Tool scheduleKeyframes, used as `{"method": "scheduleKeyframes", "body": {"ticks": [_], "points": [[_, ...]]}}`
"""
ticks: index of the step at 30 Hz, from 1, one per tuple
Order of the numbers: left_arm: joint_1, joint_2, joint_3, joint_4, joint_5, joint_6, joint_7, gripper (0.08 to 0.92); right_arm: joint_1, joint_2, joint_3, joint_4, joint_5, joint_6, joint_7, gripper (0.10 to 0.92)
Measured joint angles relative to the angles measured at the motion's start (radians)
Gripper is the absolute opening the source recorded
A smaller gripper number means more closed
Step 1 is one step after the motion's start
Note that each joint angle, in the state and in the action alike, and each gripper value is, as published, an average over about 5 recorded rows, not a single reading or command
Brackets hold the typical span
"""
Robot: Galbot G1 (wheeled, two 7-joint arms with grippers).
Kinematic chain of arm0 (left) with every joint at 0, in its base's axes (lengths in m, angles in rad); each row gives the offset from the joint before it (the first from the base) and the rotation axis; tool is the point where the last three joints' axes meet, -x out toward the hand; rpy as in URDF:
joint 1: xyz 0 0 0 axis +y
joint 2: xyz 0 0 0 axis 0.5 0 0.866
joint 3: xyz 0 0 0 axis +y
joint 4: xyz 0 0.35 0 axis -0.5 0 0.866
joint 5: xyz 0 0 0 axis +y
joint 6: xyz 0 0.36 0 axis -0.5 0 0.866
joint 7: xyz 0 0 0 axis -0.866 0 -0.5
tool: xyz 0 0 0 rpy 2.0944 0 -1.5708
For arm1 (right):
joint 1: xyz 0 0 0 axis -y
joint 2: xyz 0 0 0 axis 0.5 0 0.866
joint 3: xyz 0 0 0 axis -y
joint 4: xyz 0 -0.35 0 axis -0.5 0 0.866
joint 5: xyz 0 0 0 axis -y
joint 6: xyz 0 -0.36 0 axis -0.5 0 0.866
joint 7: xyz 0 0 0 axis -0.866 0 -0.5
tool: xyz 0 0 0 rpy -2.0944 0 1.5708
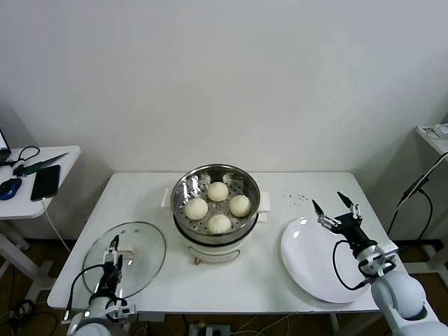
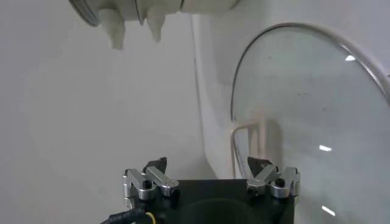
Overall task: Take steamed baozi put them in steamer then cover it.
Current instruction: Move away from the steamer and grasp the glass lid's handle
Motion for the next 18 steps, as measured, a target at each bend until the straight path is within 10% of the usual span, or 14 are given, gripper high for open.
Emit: {"method": "scheduleKeyframes", "body": {"ticks": [18], "points": [[-0.108,0.010,0.006,0.118,-0.005,-0.009,-0.056,0.818,-0.014,0.036,0.010,-0.033,-0.051,0.020,-0.017,0.823]]}}
